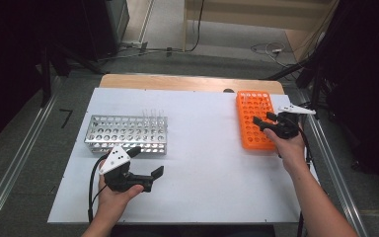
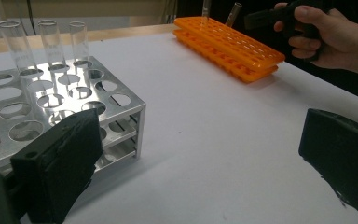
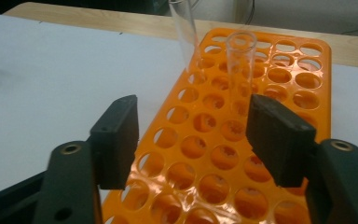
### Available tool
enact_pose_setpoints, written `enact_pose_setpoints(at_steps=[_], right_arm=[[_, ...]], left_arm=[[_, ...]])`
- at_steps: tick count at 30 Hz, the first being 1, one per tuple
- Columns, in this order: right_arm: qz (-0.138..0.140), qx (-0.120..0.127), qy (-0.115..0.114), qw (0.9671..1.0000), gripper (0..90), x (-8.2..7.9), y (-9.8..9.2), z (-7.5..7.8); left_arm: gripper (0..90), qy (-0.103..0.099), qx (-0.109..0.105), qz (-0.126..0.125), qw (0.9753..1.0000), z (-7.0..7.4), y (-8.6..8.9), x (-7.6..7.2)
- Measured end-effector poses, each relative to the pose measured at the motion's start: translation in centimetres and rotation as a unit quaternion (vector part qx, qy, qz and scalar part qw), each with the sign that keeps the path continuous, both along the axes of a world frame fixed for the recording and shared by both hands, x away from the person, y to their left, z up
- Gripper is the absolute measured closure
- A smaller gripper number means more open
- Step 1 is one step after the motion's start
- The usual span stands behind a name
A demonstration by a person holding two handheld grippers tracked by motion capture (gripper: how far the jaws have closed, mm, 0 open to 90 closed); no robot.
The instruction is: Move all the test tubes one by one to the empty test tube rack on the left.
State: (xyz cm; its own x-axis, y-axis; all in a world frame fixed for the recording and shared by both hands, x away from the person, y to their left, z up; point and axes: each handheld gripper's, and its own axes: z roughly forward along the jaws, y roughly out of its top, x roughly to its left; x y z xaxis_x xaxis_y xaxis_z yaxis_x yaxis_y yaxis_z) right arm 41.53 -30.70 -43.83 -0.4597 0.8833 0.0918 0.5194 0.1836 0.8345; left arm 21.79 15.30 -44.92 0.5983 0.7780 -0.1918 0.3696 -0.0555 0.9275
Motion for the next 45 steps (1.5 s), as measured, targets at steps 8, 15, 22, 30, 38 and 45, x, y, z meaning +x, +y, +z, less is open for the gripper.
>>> enact_pose_setpoints(at_steps=[8,15,22,30,38,45], right_arm=[[-0.017,0.005,0.023,0.9996,46.6,2.5,-0.6,-0.3],[-0.026,-0.013,0.027,0.9992,54.9,3.8,-0.1,-0.7],[-0.041,-0.033,0.053,0.9972,65.6,5.1,0.2,-1.3],[-0.054,-0.053,0.047,0.996,73.9,5.1,0.4,-1.3],[-0.053,-0.026,0.004,0.9983,74.1,3.9,-0.2,-0.5],[-0.035,-0.008,-0.028,0.999,74.1,2.0,-0.7,1.2]], left_arm=[[0.0,0.006,0.0,-0.006,1.0,-0.1,-0.1,0.1],[0.0,0.004,0.0,-0.005,1.0,-0.1,-0.1,0.1],[0.0,0.005,0.001,-0.004,1.0,-0.1,-0.2,0.1],[0.0,0.006,0.006,-0.005,1.0,-0.2,-0.3,0.1],[0.0,0.004,0.005,-0.005,1.0,-0.1,-0.4,0.1],[0.0,0.001,0.007,-0.007,0.9999,0.0,-0.6,0.1]])
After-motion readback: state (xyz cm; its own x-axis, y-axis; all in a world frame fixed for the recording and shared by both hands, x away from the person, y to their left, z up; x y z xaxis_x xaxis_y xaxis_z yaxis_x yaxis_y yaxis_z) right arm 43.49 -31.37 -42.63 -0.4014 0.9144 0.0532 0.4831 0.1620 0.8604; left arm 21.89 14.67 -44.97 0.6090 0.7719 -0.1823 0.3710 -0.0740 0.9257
